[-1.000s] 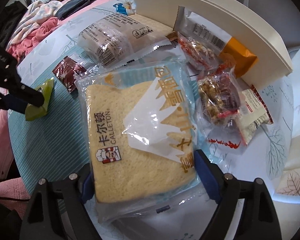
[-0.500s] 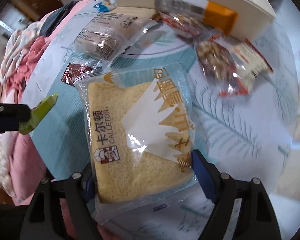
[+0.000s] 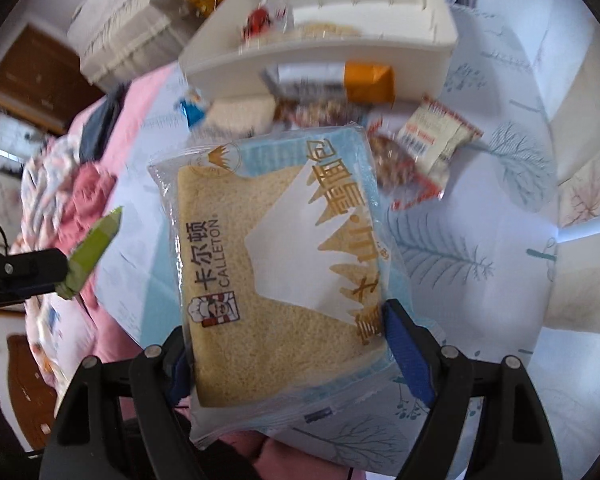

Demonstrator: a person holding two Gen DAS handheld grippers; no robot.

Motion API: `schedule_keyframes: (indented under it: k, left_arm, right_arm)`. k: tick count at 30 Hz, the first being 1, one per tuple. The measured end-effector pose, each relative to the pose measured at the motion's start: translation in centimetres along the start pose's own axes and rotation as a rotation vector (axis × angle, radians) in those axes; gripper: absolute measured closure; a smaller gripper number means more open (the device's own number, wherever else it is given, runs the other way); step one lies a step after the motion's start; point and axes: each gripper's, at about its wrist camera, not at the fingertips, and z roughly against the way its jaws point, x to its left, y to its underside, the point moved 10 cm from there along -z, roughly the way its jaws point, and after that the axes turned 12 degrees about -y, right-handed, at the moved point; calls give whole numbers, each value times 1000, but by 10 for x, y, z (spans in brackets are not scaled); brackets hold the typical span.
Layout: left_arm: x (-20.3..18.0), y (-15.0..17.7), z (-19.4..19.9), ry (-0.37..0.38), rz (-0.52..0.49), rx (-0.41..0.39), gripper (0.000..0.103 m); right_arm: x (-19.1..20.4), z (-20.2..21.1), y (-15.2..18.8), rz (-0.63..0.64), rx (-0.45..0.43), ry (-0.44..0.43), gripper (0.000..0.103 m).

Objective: Organize snacks
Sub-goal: 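Lift the yellow-green packet with the left tool while the right tool holds the bread bag, then carry both bags over the white basket and open both tools to drop them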

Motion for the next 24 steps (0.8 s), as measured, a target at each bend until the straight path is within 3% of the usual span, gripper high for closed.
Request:
schedule_keyframes:
  k: [10,16,24]
  left_arm:
    - [-25,-57,34,-40,-149,-50,68]
    - [-39,-97,47,-54,-204,-88,68]
    - [-57,-150,52,8,-228,-131,68]
  right_arm:
    - [25,38,-57,-56,-166,-15,21]
    - [30,53,-94,-72,-255,19,21]
    - [20,53,-142,-111,-342,73,21]
